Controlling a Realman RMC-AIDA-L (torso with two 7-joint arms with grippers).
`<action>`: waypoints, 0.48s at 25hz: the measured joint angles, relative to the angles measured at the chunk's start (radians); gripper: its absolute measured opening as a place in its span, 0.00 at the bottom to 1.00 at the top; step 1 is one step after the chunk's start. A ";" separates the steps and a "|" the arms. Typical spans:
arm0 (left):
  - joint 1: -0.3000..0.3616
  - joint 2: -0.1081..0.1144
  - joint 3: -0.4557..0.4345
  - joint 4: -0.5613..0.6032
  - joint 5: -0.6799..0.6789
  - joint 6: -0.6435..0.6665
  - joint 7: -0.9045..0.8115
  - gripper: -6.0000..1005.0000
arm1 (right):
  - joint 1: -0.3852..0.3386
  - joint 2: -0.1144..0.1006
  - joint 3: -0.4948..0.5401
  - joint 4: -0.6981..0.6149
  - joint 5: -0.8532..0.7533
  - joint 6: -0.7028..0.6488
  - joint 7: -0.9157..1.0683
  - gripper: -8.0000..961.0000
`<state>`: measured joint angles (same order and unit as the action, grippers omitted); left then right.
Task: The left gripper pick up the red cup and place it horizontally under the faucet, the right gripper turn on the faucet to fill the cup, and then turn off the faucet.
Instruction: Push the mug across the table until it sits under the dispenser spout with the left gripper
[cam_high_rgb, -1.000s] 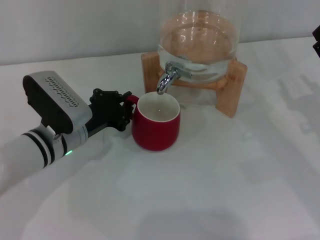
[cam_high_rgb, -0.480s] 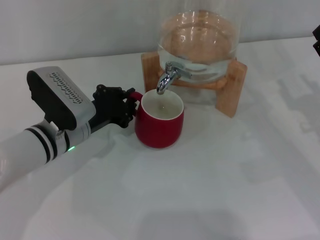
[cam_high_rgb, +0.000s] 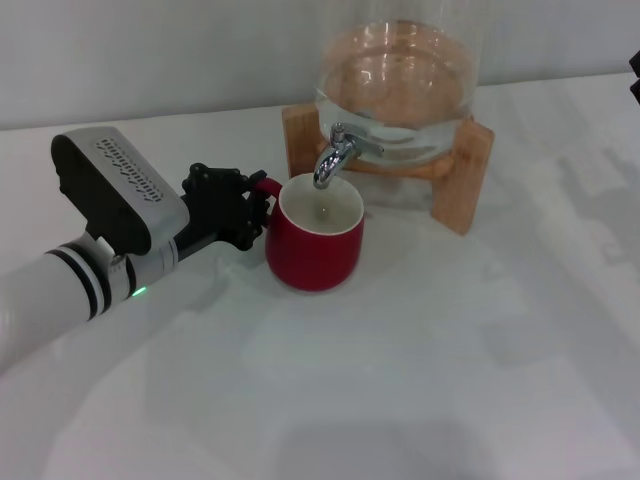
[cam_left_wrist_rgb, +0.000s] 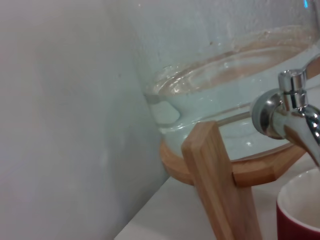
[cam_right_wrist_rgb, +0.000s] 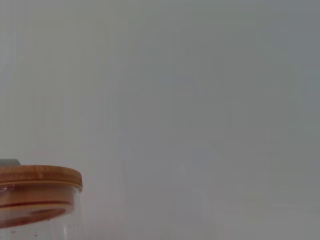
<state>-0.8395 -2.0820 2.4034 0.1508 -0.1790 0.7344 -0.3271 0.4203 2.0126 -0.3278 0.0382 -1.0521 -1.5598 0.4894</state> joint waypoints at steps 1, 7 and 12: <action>0.000 0.000 -0.001 0.000 0.000 0.000 0.000 0.11 | 0.000 0.000 0.000 0.000 0.000 0.000 0.000 0.75; 0.000 -0.001 -0.003 -0.001 -0.001 -0.018 0.015 0.11 | 0.002 0.000 0.002 0.000 0.000 0.000 0.000 0.75; 0.001 -0.004 -0.003 0.002 -0.002 -0.026 0.026 0.11 | 0.003 0.000 0.003 0.000 -0.001 -0.003 0.000 0.76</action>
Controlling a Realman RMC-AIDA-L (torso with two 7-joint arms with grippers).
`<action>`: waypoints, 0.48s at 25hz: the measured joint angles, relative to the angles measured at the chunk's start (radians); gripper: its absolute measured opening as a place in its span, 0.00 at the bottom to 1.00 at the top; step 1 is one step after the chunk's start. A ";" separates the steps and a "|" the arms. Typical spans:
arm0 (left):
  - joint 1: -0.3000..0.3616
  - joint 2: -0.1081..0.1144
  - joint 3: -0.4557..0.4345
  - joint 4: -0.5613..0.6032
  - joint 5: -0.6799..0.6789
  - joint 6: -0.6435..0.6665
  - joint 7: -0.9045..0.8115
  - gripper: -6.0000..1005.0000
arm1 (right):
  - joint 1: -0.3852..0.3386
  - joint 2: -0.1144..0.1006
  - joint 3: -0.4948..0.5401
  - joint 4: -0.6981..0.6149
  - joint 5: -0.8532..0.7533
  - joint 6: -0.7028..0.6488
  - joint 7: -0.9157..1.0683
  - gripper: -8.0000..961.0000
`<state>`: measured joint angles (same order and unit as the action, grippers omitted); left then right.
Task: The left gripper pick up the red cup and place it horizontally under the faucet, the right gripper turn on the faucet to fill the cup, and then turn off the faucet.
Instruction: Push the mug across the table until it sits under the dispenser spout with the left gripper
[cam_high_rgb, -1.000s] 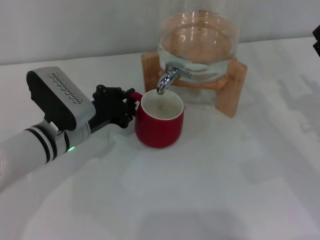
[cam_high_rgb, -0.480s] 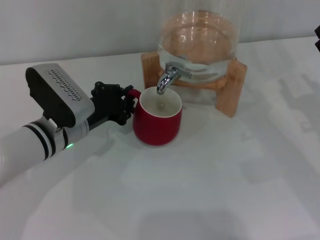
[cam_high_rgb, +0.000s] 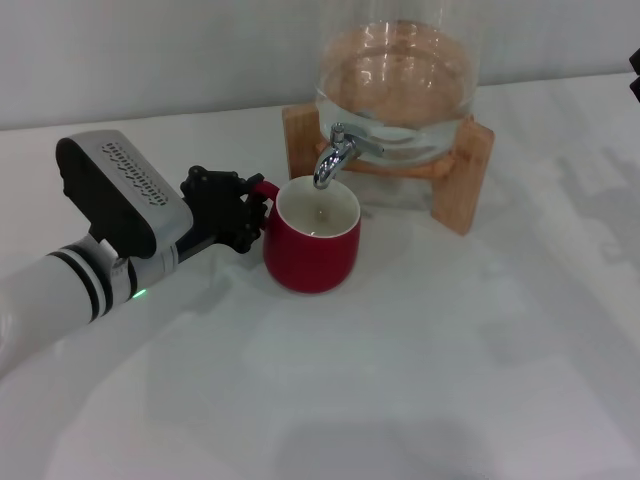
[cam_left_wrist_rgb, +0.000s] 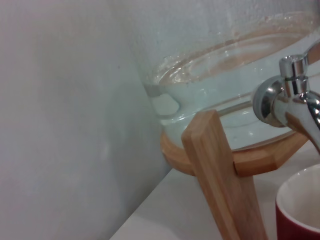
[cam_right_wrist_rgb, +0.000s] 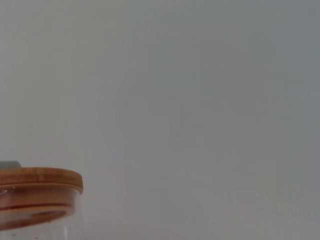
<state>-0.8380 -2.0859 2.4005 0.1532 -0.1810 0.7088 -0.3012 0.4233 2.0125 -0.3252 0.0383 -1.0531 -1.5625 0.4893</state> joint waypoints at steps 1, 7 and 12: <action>0.000 0.000 0.000 0.000 0.000 0.000 0.000 0.11 | 0.000 0.000 0.000 0.000 0.000 0.000 0.000 0.76; 0.001 0.000 0.004 0.003 0.000 -0.001 0.001 0.11 | 0.000 0.000 0.000 0.000 -0.001 -0.001 0.000 0.76; 0.004 0.000 0.007 0.004 0.000 -0.001 0.004 0.11 | -0.002 0.000 -0.002 0.000 -0.001 -0.001 0.000 0.76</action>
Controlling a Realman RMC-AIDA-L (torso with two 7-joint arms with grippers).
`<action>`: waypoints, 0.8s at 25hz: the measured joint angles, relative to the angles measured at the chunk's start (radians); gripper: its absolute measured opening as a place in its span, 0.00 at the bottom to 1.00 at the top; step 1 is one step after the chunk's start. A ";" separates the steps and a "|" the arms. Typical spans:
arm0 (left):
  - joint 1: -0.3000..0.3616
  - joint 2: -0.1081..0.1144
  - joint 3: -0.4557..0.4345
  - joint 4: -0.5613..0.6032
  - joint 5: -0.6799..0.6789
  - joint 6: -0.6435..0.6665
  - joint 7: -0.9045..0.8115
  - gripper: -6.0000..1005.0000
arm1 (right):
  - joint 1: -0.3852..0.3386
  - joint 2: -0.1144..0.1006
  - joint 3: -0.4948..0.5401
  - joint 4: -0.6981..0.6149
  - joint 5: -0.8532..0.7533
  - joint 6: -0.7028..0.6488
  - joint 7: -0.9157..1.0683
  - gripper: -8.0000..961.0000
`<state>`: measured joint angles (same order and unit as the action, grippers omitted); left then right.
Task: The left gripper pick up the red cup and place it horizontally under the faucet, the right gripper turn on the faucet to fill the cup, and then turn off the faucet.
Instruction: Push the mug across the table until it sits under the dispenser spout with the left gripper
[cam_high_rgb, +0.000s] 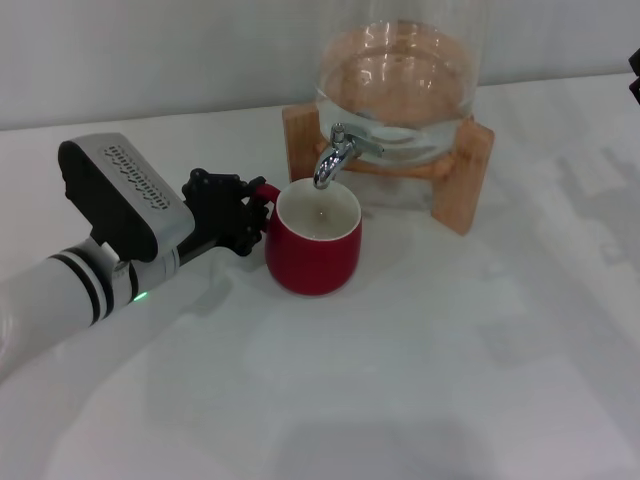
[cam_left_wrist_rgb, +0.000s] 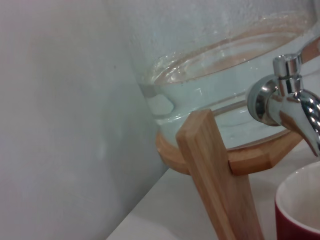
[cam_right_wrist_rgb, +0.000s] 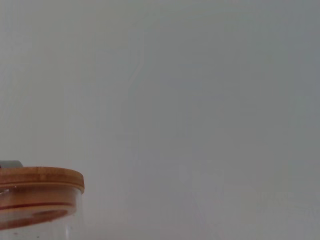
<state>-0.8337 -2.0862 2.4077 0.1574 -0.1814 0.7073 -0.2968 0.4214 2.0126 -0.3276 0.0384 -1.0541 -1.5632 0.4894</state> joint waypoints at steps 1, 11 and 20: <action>0.001 0.000 0.000 0.000 0.000 0.000 0.002 0.11 | -0.001 0.000 0.000 0.000 0.000 0.000 0.000 0.76; 0.009 -0.001 -0.001 0.002 0.000 0.000 0.005 0.11 | -0.003 0.001 -0.005 0.000 -0.001 -0.002 0.000 0.76; 0.016 -0.002 -0.001 0.002 0.001 0.000 0.009 0.11 | -0.003 0.002 -0.007 0.000 -0.001 -0.002 0.000 0.76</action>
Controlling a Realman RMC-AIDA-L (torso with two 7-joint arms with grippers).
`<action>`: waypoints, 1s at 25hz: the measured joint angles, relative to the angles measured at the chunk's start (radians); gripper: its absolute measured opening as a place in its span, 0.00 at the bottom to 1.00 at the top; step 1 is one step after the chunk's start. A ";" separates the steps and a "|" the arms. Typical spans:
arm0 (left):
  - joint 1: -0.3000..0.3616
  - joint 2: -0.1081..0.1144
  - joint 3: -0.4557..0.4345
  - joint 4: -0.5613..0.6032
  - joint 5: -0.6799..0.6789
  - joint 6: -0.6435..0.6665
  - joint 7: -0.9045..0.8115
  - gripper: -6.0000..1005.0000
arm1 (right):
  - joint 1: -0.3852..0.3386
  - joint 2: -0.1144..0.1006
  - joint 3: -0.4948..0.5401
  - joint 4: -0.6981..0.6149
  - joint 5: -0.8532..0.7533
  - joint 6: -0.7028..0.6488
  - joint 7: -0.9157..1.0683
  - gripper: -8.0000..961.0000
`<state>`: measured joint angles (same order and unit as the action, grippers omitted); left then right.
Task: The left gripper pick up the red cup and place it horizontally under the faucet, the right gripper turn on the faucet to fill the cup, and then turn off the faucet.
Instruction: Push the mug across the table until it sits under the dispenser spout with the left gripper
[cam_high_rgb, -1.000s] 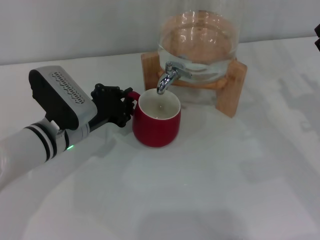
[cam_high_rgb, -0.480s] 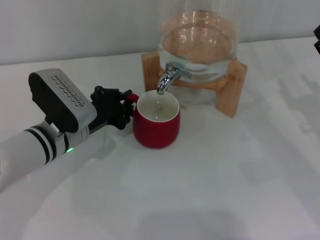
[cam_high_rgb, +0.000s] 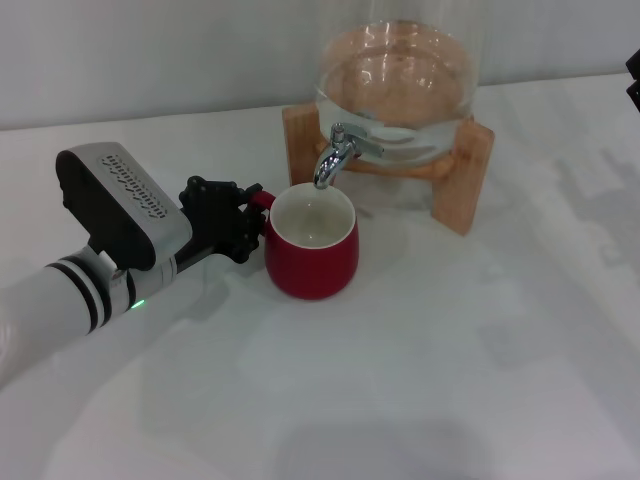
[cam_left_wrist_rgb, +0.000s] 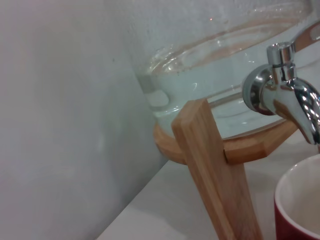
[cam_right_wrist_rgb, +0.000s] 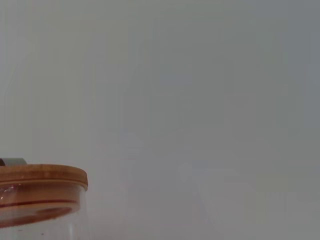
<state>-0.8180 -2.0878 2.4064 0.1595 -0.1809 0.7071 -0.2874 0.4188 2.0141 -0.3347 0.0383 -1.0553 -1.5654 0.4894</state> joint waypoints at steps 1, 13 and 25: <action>0.000 0.000 0.000 0.000 0.000 0.000 0.000 0.11 | 0.000 0.000 0.000 0.000 0.000 0.000 0.000 0.76; -0.001 0.000 -0.003 0.000 0.001 0.000 0.002 0.11 | 0.004 0.000 0.000 0.000 0.000 -0.001 0.000 0.76; -0.009 0.000 0.001 0.005 0.000 -0.039 0.002 0.12 | 0.008 0.000 0.001 0.000 0.000 -0.005 0.000 0.76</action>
<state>-0.8270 -2.0877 2.4074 0.1642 -0.1811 0.6681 -0.2853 0.4264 2.0142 -0.3333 0.0384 -1.0553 -1.5701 0.4893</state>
